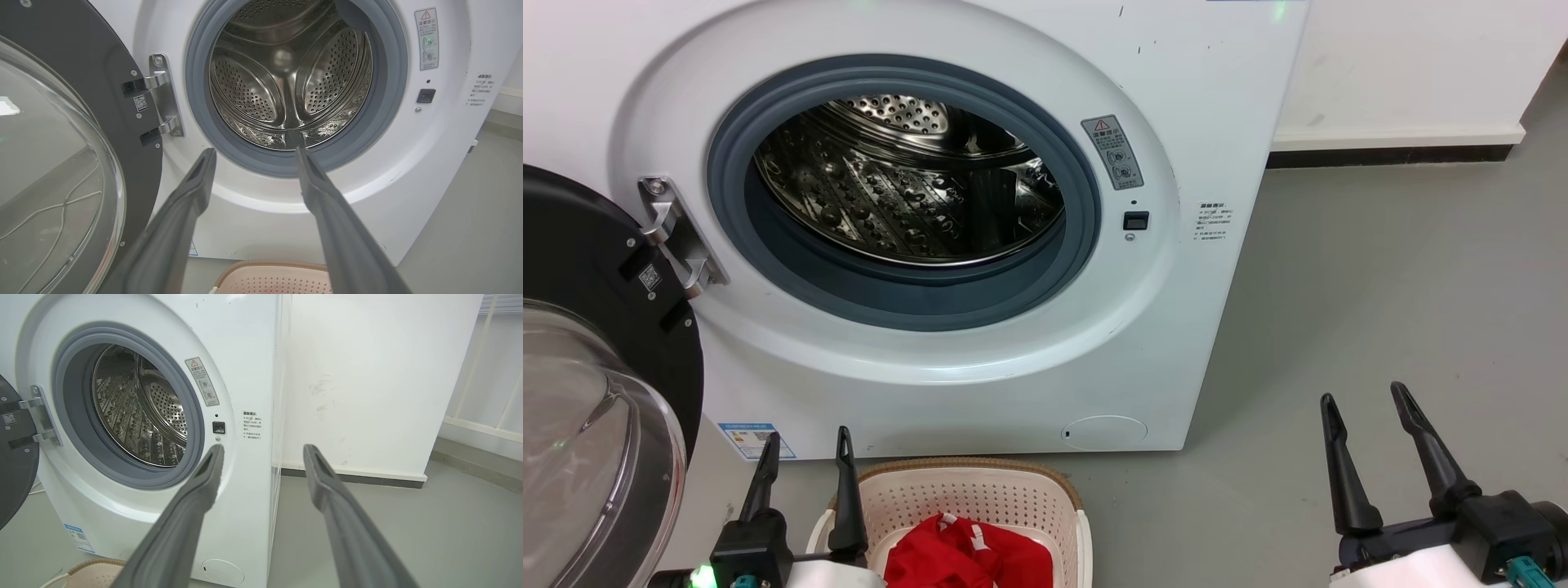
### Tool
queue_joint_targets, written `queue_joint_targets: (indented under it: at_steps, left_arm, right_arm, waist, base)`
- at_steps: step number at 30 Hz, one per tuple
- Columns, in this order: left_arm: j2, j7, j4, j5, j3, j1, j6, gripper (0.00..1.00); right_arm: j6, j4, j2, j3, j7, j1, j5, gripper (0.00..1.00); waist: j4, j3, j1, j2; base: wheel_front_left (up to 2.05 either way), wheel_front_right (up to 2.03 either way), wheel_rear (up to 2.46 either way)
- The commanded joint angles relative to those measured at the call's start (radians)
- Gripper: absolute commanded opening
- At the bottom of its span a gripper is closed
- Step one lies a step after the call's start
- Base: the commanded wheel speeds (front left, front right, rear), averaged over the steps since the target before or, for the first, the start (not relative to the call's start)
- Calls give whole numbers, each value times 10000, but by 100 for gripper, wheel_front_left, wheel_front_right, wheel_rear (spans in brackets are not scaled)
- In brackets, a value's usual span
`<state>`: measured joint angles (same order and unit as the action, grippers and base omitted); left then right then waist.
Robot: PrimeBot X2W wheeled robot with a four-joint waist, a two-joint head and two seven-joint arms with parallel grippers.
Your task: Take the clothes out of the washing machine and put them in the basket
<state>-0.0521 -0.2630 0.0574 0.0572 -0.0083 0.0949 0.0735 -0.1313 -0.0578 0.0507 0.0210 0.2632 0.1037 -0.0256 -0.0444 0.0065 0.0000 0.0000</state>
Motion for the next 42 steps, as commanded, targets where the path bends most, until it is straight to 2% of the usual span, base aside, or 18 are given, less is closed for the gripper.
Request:
queue_joint_targets:
  at_steps: [1,5,6,9,25,42]
  left_arm:
    - [26,-24,16,-6,16,44,-16,100]
    - [27,-24,13,1,22,31,26,100]
    - [2,0,40,0,13,6,6,0]
    - [8,44,312,66,29,38,-5,0]
    - [9,840,644,3338,292,-426,-437,0]
    - [11,1520,914,6194,507,-816,-819,0]
  right_arm:
    - [11,19,-10,1,23,84,-35,100]
    - [9,19,-10,6,23,55,-40,100]
    - [0,25,0,4,0,4,0,0]
    - [0,239,0,35,-16,61,-66,0]
    - [1,797,222,22,-579,-419,-3668,0]
    - [2,1301,345,-67,-1140,-835,-6716,0]
  waist:
    - [2,3,0,0]
    - [2,11,0,0]
    - [1,10,1,0]
    - [1,11,1,0]
    - [59,5,1,0]
    - [119,-1,1,0]
  base:
    - [0,0,0]
    - [0,0,0]
    - [0,0,0]
    - [0,0,0]
    - [0,0,0]
    - [0,0,0]
